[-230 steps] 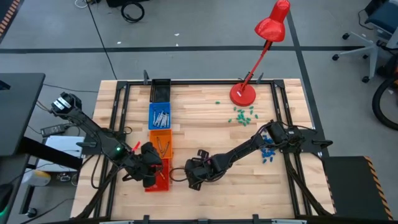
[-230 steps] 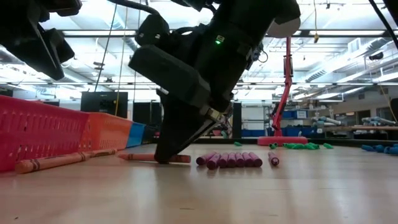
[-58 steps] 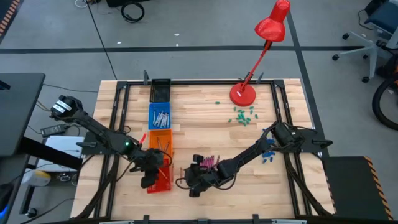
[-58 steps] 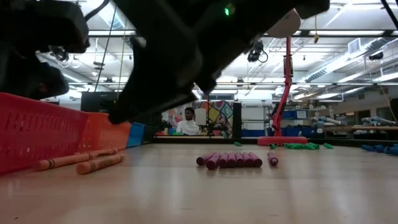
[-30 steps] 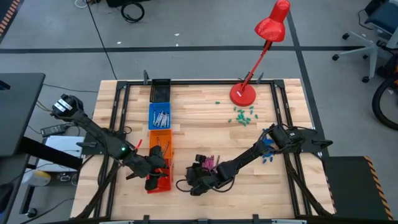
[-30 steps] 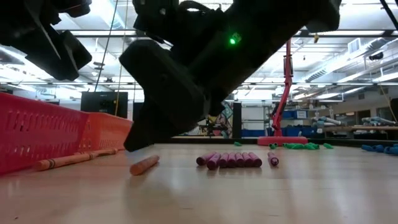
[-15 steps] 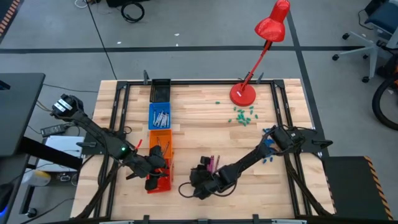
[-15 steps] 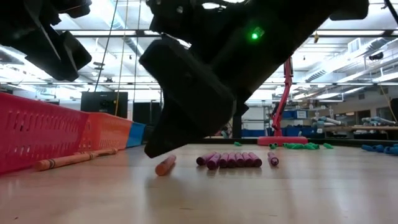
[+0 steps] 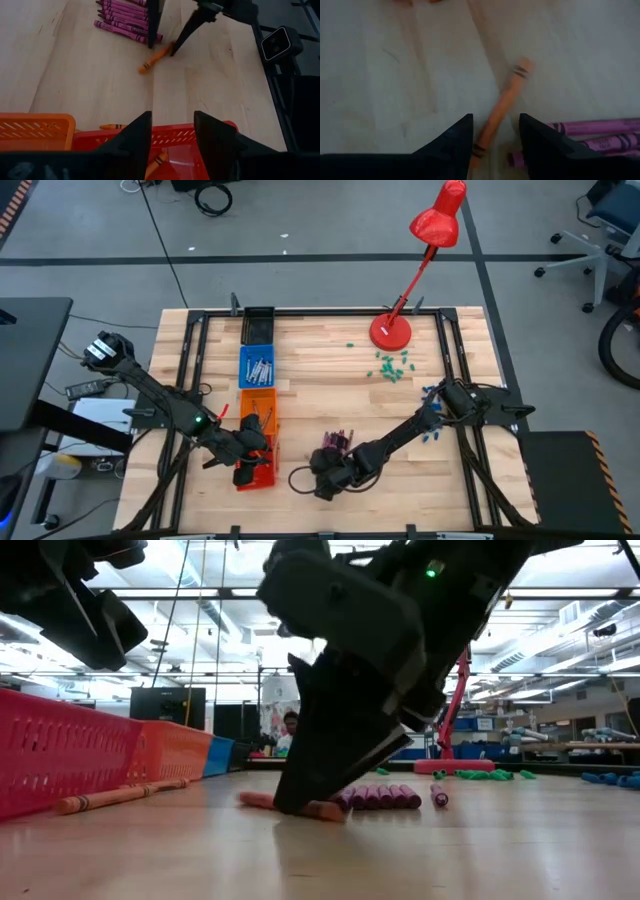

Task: Sort crayons
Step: Put the orange crayon into the red bin

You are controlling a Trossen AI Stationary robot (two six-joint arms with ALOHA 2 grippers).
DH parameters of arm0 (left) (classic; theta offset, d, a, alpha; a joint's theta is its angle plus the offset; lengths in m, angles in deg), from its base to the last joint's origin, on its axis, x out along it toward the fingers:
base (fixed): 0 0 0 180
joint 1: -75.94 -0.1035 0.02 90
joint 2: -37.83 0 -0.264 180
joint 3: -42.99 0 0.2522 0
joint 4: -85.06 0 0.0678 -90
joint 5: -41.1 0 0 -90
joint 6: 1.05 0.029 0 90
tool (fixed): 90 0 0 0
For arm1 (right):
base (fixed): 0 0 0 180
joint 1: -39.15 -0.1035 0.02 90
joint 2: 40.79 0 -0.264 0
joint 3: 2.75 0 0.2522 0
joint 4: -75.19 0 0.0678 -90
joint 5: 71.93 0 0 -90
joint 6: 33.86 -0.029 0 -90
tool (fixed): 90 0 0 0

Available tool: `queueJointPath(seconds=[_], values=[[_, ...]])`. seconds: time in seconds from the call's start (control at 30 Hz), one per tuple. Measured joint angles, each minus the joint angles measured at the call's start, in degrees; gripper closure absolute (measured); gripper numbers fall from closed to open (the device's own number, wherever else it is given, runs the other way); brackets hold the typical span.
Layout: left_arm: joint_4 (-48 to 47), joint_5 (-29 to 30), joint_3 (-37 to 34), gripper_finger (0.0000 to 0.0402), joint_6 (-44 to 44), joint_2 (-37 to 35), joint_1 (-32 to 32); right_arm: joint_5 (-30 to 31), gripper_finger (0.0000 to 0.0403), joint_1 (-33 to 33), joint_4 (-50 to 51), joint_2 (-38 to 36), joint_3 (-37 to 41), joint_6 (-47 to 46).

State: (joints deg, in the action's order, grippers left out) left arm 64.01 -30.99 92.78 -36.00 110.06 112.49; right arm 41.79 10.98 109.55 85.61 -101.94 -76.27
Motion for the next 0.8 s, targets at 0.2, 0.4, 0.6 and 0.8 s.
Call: queueJointPath(seconds=[0.2, 0.4, 0.6, 0.8], values=[[0.0, 0.0, 0.0, 0.0241, 0.0, 0.0, 0.0, 0.6, 0.0239, 0.2, 2.9, -0.1, -0.1, -0.9], [0.0, -0.1, 0.0, 0.0241, 0.1, 0.0, 0.0, 0.4, 0.0245, 0.2, 3.1, -0.1, -0.1, 2.5], [0.0, -0.4, 0.0, 0.0241, -0.1, 0.0, 0.0, -0.6, 0.0292, 0.3, 3.7, -0.2, -0.1, 3.0], [0.0, -0.4, 0.0, 0.0241, -0.2, 0.0, 0.0, -0.7, 0.0345, 0.6, 4.7, -0.2, -0.1, 3.0]])
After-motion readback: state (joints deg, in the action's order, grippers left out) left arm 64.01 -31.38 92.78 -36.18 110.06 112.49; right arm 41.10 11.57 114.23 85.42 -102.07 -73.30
